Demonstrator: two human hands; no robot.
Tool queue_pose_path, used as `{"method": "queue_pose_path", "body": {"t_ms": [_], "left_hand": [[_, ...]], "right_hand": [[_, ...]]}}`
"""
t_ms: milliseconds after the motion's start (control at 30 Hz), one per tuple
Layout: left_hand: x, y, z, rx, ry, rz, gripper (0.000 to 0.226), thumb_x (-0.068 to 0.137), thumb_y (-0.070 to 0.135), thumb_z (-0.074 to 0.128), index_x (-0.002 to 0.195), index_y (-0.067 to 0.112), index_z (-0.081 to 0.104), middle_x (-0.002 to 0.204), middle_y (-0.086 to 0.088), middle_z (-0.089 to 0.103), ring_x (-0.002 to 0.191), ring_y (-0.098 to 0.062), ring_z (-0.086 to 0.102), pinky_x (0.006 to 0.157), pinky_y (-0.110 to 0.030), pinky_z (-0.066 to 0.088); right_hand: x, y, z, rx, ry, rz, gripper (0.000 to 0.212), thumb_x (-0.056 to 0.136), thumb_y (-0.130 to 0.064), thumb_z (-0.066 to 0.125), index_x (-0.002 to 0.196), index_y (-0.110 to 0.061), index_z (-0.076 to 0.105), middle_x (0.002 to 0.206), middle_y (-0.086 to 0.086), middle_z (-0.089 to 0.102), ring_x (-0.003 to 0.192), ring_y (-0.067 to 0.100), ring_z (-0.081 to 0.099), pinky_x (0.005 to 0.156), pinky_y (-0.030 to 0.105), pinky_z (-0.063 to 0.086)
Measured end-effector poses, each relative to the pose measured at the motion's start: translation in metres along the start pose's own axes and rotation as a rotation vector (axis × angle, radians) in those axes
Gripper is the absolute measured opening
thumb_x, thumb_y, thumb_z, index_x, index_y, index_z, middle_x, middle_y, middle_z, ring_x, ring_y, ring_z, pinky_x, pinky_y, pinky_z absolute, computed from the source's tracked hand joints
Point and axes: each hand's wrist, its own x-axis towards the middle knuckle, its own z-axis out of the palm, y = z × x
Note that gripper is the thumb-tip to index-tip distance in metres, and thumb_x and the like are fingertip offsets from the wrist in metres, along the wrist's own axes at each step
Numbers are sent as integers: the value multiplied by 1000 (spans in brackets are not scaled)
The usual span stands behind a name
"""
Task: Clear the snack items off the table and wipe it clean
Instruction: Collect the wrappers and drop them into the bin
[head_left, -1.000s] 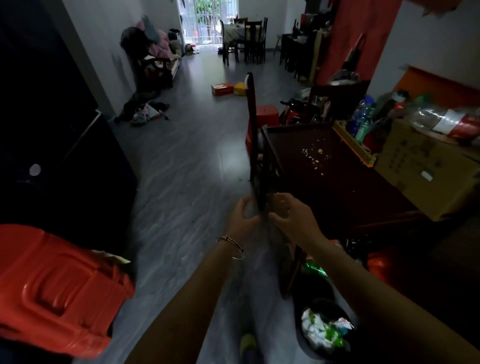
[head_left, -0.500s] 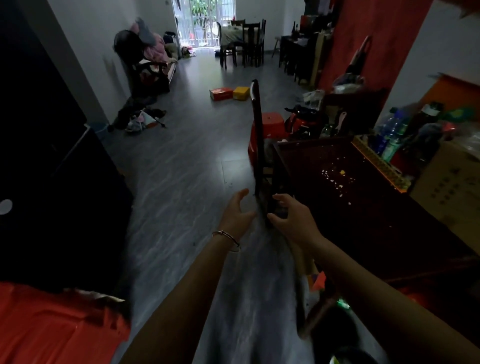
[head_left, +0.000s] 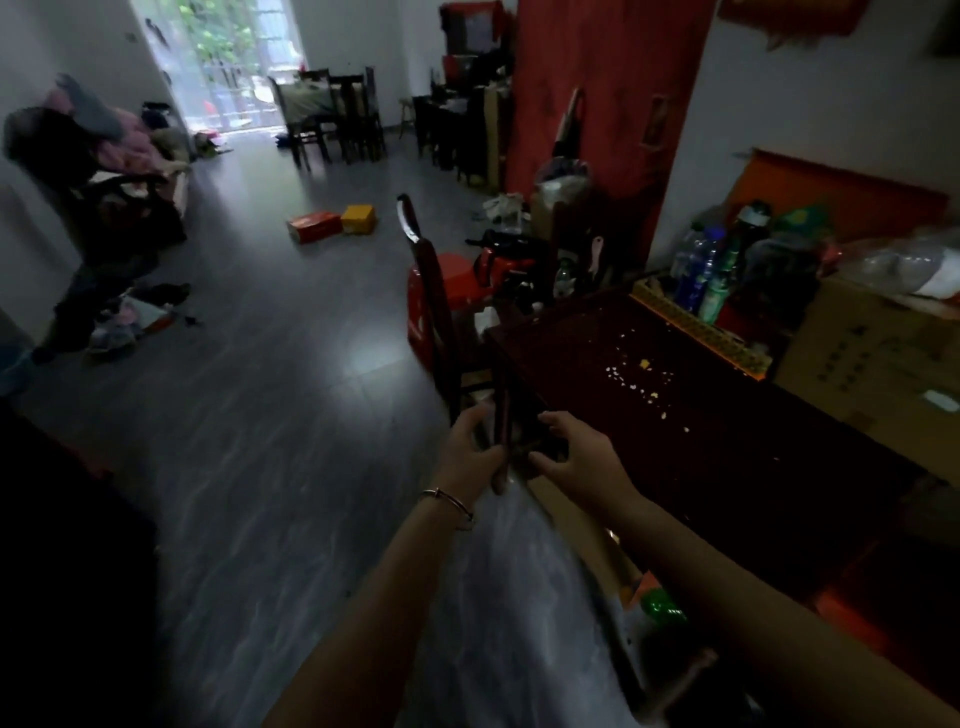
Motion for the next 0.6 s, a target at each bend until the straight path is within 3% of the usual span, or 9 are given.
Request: {"method": "queue_pose_path", "body": {"t_ms": [67, 133, 200, 267, 333, 367, 433, 533, 600], "left_hand": [[25, -3, -6, 30, -31, 3, 56, 85, -10, 55, 136, 5, 40, 105, 6, 49, 56, 21, 53, 51, 2, 41], [47, -8, -9, 68, -49, 26, 57, 84, -2, 59, 137, 12, 41, 124, 2, 46, 70, 10, 55, 55, 2, 42], [63, -8, -9, 102, -113, 55, 59, 84, 1, 60, 138, 15, 41, 134, 1, 43, 94, 1, 54, 75, -5, 47], [78, -7, -4, 62, -178, 33, 53, 84, -3, 57, 133, 14, 45, 125, 3, 45, 111, -10, 49, 95, -22, 44], [90, -6, 2, 67, -230, 39, 45, 84, -3, 55, 123, 18, 52, 115, 5, 48, 108, -9, 48, 97, -29, 42], [101, -9, 7, 75, -258, 30, 47, 84, -1, 56, 128, 16, 50, 120, 4, 48, 113, -9, 47, 101, -31, 41], [118, -13, 17, 92, -291, 10, 58, 85, 6, 57, 140, 12, 38, 136, -3, 46, 124, -17, 47, 107, -39, 40], [150, -13, 35, 103, -337, -12, 63, 84, 10, 58, 142, 17, 36, 138, -5, 46, 120, -33, 52, 102, -49, 43], [175, -11, 50, 84, -352, -29, 63, 83, 8, 59, 141, 17, 37, 139, -3, 46, 121, -24, 52, 103, -40, 43]], "right_hand": [[14, -2, 2, -13, 25, 74, 49, 83, -20, 69, 129, -18, 51, 123, 1, 58, 110, 11, 56, 88, 14, 40], [25, -1, 3, -16, 71, 128, 52, 84, -23, 68, 132, -20, 49, 126, 0, 57, 115, 12, 54, 90, 17, 40], [31, 2, 4, -31, 95, 162, 52, 85, -24, 68, 133, -21, 48, 129, -1, 55, 118, 12, 52, 89, 16, 38], [38, 11, 6, -45, 112, 202, 52, 85, -24, 67, 133, -20, 47, 129, 0, 55, 119, 12, 51, 86, 12, 37], [46, 19, 7, -52, 131, 239, 52, 85, -23, 67, 133, -20, 47, 129, 1, 56, 118, 12, 52, 78, 5, 34], [52, 25, 7, -54, 142, 258, 52, 85, -24, 67, 134, -20, 47, 130, 1, 55, 118, 12, 53, 77, 4, 33], [64, 38, 5, -67, 159, 284, 53, 85, -27, 67, 134, -22, 46, 131, 0, 55, 119, 12, 53, 82, 8, 36], [91, 60, -2, -57, 181, 323, 54, 84, -29, 68, 133, -25, 46, 131, 0, 55, 121, 11, 51, 88, 16, 39], [111, 76, -9, -52, 203, 341, 54, 84, -29, 68, 134, -24, 46, 131, 0, 55, 122, 11, 50, 89, 16, 39]]}}
